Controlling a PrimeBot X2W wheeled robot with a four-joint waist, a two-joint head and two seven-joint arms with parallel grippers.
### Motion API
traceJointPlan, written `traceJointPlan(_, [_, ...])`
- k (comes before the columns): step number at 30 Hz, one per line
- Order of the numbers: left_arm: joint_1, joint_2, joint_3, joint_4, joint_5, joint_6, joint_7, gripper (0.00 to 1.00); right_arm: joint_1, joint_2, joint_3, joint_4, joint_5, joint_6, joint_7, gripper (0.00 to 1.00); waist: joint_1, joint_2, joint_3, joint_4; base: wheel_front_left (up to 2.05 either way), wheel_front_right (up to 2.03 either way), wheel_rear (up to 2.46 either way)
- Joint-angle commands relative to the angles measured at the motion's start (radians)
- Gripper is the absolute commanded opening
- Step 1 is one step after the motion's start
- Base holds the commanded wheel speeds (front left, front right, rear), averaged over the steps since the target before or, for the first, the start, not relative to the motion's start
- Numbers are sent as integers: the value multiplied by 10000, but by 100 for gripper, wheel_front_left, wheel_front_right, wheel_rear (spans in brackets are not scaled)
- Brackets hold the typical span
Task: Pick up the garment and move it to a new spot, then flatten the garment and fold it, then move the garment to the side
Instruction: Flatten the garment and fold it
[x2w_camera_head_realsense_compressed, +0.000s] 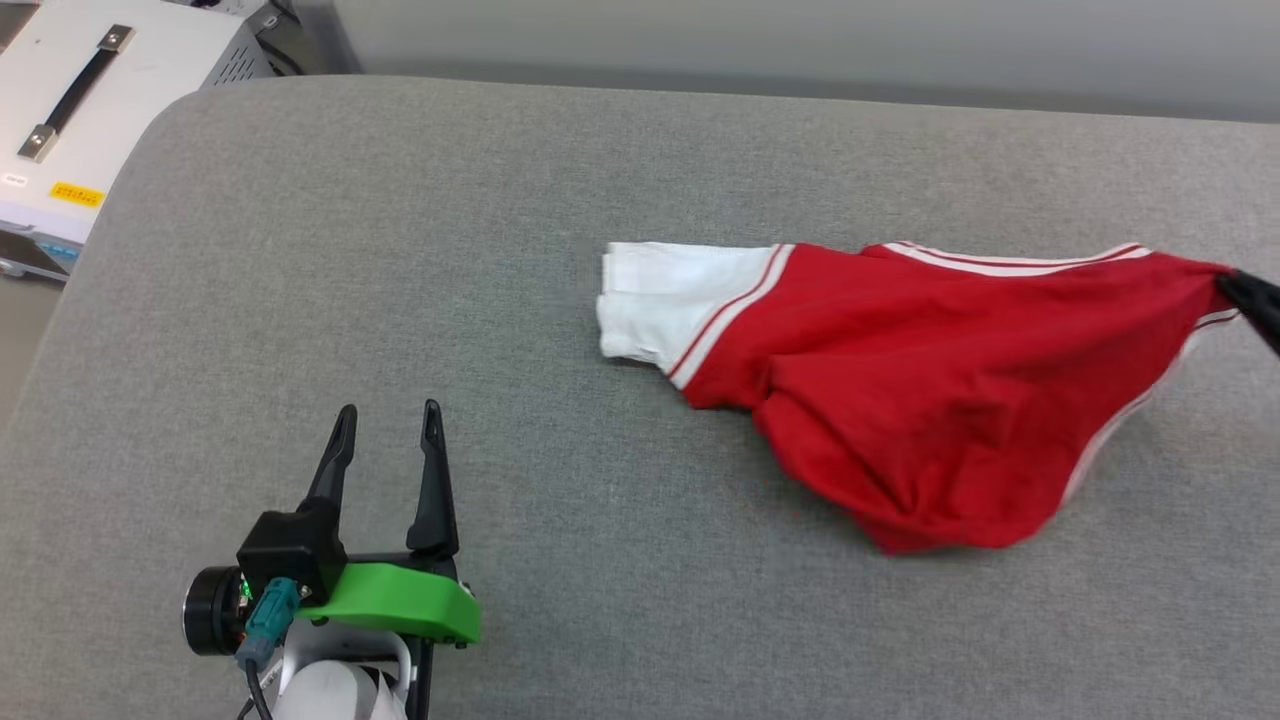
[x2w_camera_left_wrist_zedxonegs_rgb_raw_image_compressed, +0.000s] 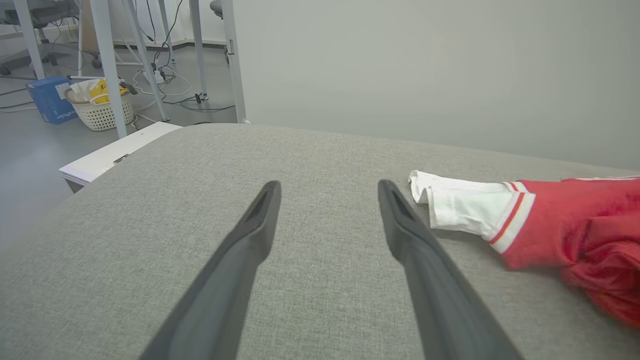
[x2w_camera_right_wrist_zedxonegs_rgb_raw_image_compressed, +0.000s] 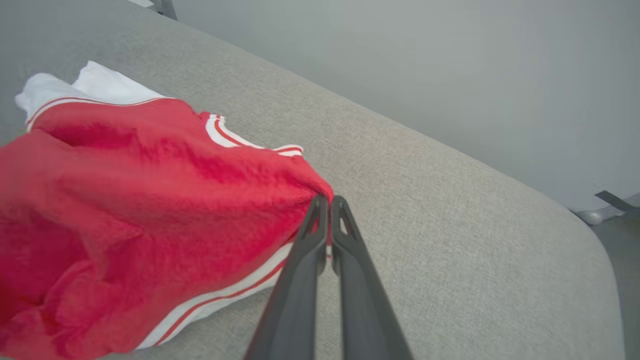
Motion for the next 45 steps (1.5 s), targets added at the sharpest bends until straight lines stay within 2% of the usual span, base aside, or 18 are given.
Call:
traceJointPlan(1, [117, -50, 8, -6, 73, -50, -57, 100, 301, -126, -417, -80, -142, -7, 74, 0, 0, -1, -72, -109, 0, 0, 0])
traceJointPlan(6, [136, -51, -111, -22, 66, -38, -57, 100, 1246, -481, -2366, -350, -838, -7, 701, 0, 0, -1, -34, -92, 0, 0, 0])
traceJointPlan(10, [68, -51, -199, -31, 21, -18, -57, 100, 1886, -466, -3919, -771, -1350, -7, 1379, 0, 0, -1, 149, 61, 0, 0, 0])
traceJointPlan(14, [-55, -51, -289, -61, -57, 27, -57, 100, 2264, -250, -5105, -1231, -2066, -7, 2208, 0, 0, -1, 479, 257, 0, 0, 0])
traceJointPlan(17, [-227, -51, -385, -93, -115, 49, -57, 100, 2211, 149, -5586, -1415, -2392, -7, 2850, 0, 0, -1, 815, 424, 0, 0, 0])
traceJointPlan(23, [-830, -51, -632, -147, -248, 45, -57, 100, 1079, 886, -5484, -842, -3069, -7, 3856, 0, 0, -1, 1639, 847, 0, 0, 0])
traceJointPlan(28, [-1200, -51, -904, -155, -371, 96, -57, 100, -148, 1567, -4469, 746, -3416, -7, 4259, 0, 0, -1, 2035, 1166, 0, 0, 0])
traceJointPlan(29, [-1255, -51, -962, -144, -392, 126, -57, 100, -501, 1938, -4181, 1540, -3375, -7, 4261, 0, 0, -1, 2074, 1223, 0, 0, 0])
traceJointPlan(32, [-1280, -51, -1049, -128, -418, 174, -57, 100, -753, 2325, -3718, 2681, -3381, -7, 4182, 0, 0, -1, 2056, 1327, 0, 0, 0])
traceJointPlan(38, [-1162, -51, -985, -105, -371, 249, -57, 100, -905, 2631, -3139, 3830, -3015, -7, 3439, 0, 0, -1, 1809, 1274, 0, 0, 0])
traceJointPlan(39, [-1118, -51, -926, -89, -338, 242, -57, 100, -937, 2625, -3053, 3905, -2960, -7, 3182, 17, 0, -1, 1725, 1221, 0, 0, 0])
traceJointPlan(40, [-1079, -51, -860, -77, -295, 226, -57, 100, -964, 2624, -2998, 3949, -2906, -7, 2878, 63, 0, -1, 1626, 1160, 0, 0, 0])
traceJointPlan(41, [-1052, -51, -803, -69, -262, 208, -57, 100, -977, 2627, -2966, 3954, -2859, -7, 2605, 100, 0, -1, 1544, 1104, 0, 0, 0])
traceJointPlan(45, [-959, -51, -496, -42, -11, 29, -57, 100, -867, 2580, -2820, 3802, -2855, -7, 1276, 100, 0, -1, 1134, 812, 0, 0, 0])
